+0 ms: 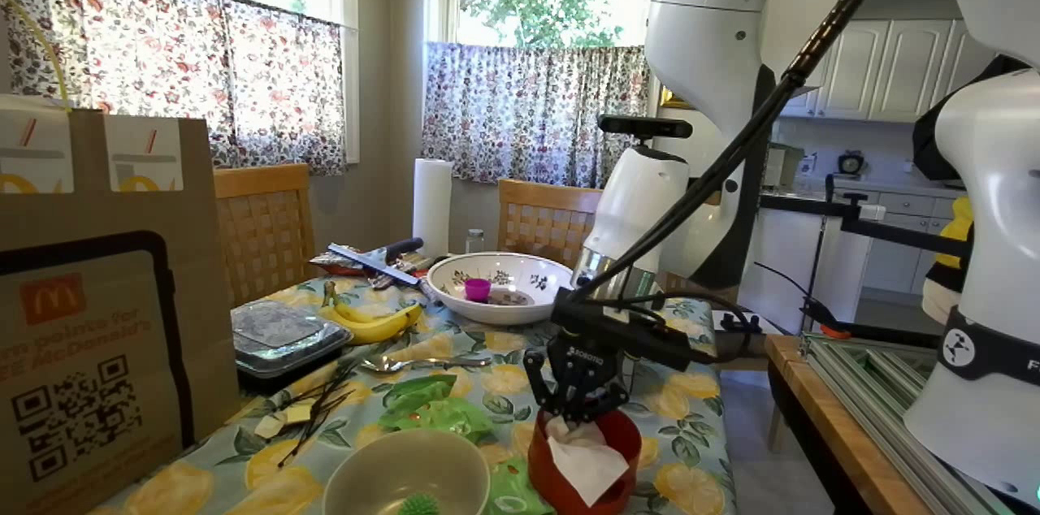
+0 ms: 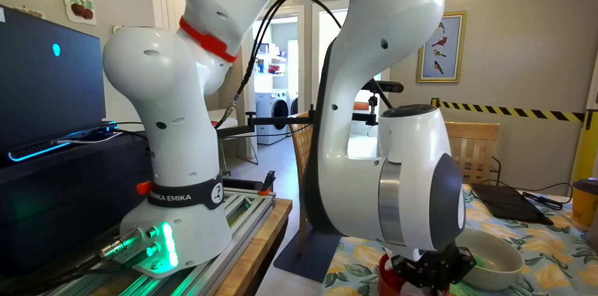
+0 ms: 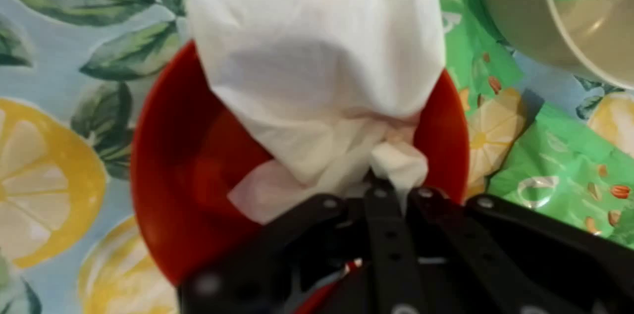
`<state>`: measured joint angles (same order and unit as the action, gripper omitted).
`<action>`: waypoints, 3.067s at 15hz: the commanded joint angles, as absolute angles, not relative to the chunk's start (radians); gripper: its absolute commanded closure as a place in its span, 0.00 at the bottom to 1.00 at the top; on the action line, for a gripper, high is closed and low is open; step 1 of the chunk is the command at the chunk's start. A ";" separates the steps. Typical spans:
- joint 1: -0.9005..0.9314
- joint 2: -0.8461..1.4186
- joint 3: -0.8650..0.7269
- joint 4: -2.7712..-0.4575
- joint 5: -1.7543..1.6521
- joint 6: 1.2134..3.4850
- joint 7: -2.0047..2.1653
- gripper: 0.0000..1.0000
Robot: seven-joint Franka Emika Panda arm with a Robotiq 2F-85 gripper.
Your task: Shift the orange bowl to the left, then wipe it with a tissue
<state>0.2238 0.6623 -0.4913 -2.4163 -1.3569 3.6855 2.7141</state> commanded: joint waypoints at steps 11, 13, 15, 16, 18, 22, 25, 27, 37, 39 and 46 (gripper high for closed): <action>0.207 0.668 -0.414 -2.470 -1.522 3.683 2.739 0.99; 0.218 0.640 -0.441 -2.505 -1.498 3.651 2.740 0.99; 0.221 0.616 -0.464 -2.511 -1.468 3.637 2.739 0.99; 0.219 0.611 -0.473 -2.507 -1.457 3.631 2.739 0.99; 0.216 0.605 -0.490 -2.502 -1.433 3.613 2.738 0.99; 0.203 0.593 -0.502 -2.496 -1.377 3.578 2.739 0.99; 0.188 0.586 -0.494 -2.489 -1.331 3.549 2.739 0.99; 0.177 0.588 -0.482 -2.471 -1.319 3.557 2.739 0.99; 0.181 0.598 -0.436 -2.446 -1.395 3.605 2.744 0.99; 0.182 0.595 -0.427 -2.472 -1.435 3.601 2.741 0.99; 0.206 0.528 -0.489 -2.539 -1.403 3.544 2.719 0.99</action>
<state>0.1969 0.6004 -0.4548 -2.4988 -1.4406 3.5756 2.7139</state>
